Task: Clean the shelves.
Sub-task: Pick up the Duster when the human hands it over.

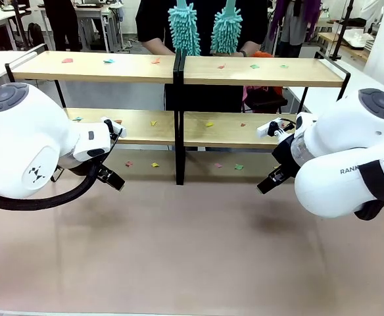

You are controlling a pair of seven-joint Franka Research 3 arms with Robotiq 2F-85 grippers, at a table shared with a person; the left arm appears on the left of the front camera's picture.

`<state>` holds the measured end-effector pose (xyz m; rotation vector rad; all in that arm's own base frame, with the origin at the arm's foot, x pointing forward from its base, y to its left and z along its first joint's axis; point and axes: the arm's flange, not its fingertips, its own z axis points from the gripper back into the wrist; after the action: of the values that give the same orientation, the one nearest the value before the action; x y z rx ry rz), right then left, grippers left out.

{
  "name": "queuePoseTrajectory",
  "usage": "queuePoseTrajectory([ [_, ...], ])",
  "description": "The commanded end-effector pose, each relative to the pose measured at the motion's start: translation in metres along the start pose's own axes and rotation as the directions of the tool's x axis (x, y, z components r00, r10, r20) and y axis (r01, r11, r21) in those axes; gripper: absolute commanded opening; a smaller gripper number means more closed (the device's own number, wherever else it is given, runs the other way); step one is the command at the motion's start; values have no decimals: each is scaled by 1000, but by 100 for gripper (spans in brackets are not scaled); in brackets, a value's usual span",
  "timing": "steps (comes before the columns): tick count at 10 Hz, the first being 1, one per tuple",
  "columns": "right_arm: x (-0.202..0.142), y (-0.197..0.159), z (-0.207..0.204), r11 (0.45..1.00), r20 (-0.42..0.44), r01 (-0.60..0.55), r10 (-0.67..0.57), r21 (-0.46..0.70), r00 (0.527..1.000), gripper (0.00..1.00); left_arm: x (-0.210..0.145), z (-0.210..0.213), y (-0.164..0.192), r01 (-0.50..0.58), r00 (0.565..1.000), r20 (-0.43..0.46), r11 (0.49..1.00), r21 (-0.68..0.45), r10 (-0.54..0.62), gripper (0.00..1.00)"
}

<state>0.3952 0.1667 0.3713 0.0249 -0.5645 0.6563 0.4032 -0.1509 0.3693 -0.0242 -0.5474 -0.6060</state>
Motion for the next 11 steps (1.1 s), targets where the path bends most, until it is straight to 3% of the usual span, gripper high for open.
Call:
queuePoseTrajectory([
  [1, 0, 0, 0, 1000, 0, 0, 0, 0, 1000, 100, 0, 16, -8, 33, 999, -37, 989, -147, -39, 100],
  [2, -4, -1, 19, 997, -96, -74, 76, 19, 992, 100, -5, 41, -12, 111, 983, -106, 952, -284, -146, 100],
  [4, -16, -27, 81, 995, -155, -18, 34, 100, 987, 100, -12, 111, -7, 137, 981, -66, 896, -423, -182, 100],
  [5, -26, -41, 121, 963, -113, 59, -30, 262, 993, 100, -17, 142, 5, 119, 991, -9, 905, -409, -134, 100],
  [7, -80, -74, 218, 942, 32, 192, -208, 277, 978, 100, -55, 213, 46, 101, 985, 170, 863, -494, -19, 100],
  [8, -125, -99, 267, 905, 115, 322, -364, 278, 924, 100, -91, 248, 93, 3, 959, 251, 877, -480, 134, 100],
  [9, -165, -129, 299, 837, 182, 455, -520, 303, 834, 100, -125, 270, 141, -119, 900, 302, 843, -525, 316, 100],
  [11, -222, -182, 319, 701, 230, 608, -705, 374, 671, 100, -191, 273, 209, -305, 665, 354, 671, -675, 658, 100],
])
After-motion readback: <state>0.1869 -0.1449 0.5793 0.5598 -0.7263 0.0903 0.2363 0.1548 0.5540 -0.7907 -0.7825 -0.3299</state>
